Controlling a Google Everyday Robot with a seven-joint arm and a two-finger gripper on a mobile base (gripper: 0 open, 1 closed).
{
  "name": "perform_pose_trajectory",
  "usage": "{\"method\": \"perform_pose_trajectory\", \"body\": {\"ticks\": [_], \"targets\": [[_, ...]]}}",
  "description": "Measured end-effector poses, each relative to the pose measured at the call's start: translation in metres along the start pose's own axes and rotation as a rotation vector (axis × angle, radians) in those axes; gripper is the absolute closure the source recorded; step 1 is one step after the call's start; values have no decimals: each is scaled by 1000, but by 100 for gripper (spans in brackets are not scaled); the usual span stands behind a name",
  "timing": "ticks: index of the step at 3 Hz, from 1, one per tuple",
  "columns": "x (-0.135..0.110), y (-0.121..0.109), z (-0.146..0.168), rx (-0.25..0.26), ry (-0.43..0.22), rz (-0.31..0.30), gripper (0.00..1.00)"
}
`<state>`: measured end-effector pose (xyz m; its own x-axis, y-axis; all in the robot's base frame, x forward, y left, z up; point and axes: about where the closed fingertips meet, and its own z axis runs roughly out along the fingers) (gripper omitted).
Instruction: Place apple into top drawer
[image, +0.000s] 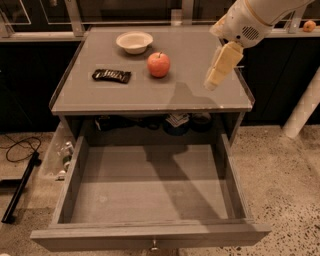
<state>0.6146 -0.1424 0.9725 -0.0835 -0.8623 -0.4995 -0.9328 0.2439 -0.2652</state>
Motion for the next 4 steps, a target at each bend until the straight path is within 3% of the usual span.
{"method": "perform_pose_trajectory", "body": {"ticks": [1, 2, 4], "targets": [[0, 0, 0, 0, -1, 0, 0], [-8, -12, 19, 0, -59, 7, 0], [-25, -53, 68, 10, -337, 95, 0]]}}
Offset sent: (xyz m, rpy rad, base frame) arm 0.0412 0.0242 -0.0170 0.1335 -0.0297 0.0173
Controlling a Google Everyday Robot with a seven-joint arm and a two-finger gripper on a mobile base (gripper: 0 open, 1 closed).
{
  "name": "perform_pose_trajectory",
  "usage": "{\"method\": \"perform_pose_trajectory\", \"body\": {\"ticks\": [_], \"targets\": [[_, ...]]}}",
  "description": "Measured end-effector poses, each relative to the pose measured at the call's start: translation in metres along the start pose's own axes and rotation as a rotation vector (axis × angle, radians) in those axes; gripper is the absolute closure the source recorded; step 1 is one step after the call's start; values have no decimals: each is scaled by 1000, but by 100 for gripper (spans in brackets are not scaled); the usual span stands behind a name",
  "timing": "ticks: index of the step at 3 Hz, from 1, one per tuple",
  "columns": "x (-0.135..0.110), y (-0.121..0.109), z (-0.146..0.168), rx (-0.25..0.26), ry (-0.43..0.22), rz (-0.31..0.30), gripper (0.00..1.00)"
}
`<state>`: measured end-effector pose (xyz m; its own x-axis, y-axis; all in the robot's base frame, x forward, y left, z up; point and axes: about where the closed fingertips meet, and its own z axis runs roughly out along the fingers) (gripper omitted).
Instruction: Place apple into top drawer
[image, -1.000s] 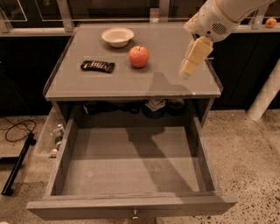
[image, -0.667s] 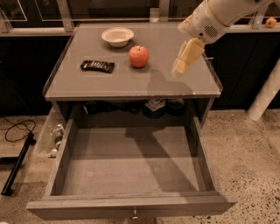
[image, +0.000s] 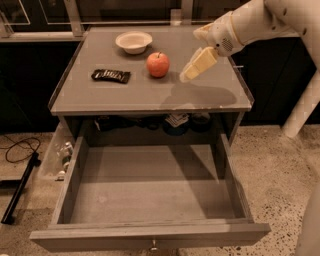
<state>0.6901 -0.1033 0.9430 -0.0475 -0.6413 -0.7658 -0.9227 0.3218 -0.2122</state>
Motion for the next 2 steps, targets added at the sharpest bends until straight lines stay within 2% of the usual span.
{"method": "perform_pose_trajectory", "body": {"ticks": [1, 2], "targets": [[8, -12, 15, 16, -106, 66, 0], [9, -21, 31, 19, -171, 105, 0]]}}
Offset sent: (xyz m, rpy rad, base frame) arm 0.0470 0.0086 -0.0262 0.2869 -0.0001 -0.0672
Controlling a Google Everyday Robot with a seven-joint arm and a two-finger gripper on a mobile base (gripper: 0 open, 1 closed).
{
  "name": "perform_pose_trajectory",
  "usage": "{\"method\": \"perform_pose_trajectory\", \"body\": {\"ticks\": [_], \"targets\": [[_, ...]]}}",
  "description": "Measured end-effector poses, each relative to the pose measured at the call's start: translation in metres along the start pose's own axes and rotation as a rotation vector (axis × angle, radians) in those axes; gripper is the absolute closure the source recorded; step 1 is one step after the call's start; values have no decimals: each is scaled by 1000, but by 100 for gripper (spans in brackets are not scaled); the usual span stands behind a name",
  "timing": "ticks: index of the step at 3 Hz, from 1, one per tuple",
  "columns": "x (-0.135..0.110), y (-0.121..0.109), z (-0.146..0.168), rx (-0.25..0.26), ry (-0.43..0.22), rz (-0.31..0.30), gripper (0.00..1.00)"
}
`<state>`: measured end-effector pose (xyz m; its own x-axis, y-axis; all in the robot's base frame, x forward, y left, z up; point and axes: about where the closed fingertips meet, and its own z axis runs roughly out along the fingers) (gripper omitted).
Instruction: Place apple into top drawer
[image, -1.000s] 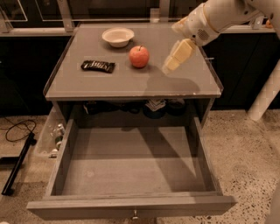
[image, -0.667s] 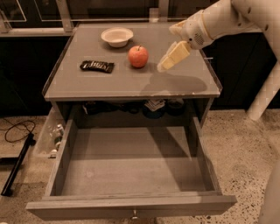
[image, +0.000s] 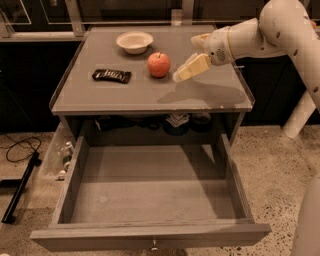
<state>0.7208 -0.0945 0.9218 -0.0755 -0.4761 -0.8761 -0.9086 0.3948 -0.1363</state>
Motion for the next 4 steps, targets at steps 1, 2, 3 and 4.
{"method": "perform_pose_trajectory", "body": {"ticks": [1, 2, 3, 4], "targets": [[0, 0, 0, 0, 0, 0, 0], [1, -3, 17, 0, -10, -19, 0], [-8, -9, 44, -19, -40, -50, 0], [-16, -12, 62, -37, -69, -64, 0]]}}
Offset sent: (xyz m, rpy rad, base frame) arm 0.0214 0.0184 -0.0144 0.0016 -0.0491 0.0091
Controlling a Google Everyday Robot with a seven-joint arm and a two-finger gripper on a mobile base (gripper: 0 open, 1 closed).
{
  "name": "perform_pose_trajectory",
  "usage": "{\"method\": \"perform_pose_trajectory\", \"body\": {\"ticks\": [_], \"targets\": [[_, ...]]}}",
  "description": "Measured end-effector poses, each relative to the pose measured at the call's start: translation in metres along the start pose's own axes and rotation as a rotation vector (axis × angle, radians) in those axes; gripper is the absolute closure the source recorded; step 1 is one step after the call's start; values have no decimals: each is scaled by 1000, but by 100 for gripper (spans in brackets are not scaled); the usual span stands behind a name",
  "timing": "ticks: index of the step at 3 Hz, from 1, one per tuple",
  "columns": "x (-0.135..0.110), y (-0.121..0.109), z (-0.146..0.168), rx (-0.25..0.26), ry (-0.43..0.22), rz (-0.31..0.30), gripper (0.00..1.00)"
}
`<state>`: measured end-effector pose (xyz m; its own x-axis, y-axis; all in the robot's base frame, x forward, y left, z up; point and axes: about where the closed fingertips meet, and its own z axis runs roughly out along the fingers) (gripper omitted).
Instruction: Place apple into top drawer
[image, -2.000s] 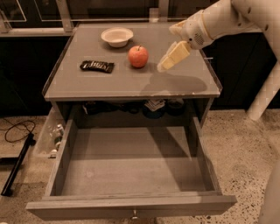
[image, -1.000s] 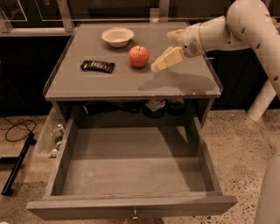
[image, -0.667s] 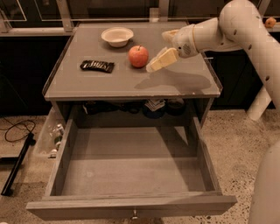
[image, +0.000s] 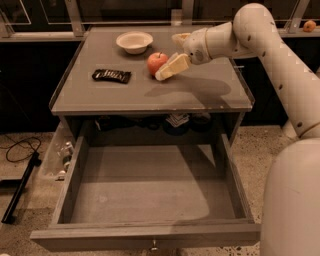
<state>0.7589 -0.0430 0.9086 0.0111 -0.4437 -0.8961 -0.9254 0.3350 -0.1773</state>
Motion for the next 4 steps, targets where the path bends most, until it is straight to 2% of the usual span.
{"method": "perform_pose_trajectory", "body": {"ticks": [1, 4], "targets": [[0, -6, 16, -18, -18, 8, 0], [32, -26, 41, -31, -3, 98, 0]]}}
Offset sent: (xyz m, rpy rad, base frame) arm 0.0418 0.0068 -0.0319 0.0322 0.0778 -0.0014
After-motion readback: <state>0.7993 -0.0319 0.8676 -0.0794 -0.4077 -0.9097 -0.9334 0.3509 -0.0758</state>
